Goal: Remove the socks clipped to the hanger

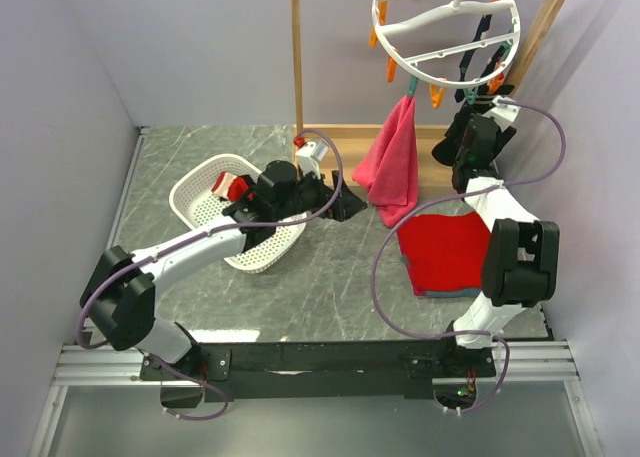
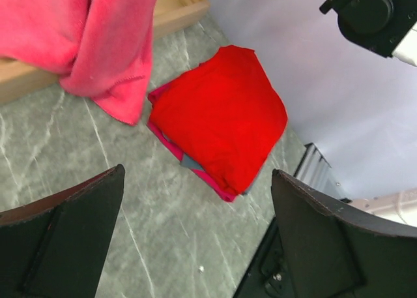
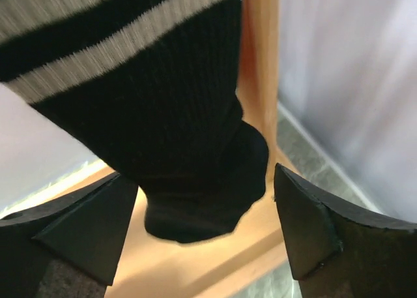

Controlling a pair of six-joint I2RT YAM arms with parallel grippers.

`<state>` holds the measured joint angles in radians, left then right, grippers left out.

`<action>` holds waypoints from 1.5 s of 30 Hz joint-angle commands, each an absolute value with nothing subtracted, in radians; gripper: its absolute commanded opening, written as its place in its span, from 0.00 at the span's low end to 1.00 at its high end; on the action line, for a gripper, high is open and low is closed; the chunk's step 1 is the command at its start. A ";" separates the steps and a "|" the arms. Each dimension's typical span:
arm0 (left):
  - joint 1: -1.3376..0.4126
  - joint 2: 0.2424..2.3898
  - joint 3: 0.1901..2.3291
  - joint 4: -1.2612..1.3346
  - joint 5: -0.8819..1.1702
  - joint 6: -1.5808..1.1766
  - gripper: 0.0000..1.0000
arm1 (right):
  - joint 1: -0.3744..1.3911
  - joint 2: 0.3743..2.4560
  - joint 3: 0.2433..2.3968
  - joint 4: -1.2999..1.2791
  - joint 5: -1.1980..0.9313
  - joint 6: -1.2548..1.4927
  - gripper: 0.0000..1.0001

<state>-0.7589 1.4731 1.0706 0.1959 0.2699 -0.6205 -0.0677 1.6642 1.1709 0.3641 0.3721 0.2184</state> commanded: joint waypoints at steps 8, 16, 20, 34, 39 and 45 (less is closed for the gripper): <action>-0.759 1.548 1.160 0.144 0.278 -0.564 0.99 | -0.063 1.732 1.186 0.641 0.451 0.153 0.46; -0.758 1.539 1.154 0.169 0.325 -0.613 0.99 | -0.023 1.594 1.080 0.565 0.420 0.196 0.07; -0.758 1.555 1.146 0.251 0.405 -0.664 0.98 | 0.038 1.520 1.129 0.347 0.454 0.224 0.00; -0.759 1.563 1.134 0.388 0.486 -0.787 0.99 | 0.201 1.180 1.150 -0.103 0.444 0.305 0.00; -0.759 1.530 1.147 0.359 0.471 -0.749 0.97 | 0.255 1.161 1.252 -0.188 0.250 0.270 0.00; -0.758 1.438 1.175 0.256 0.390 -0.658 0.96 | 0.311 1.242 1.441 -0.343 0.123 0.278 0.01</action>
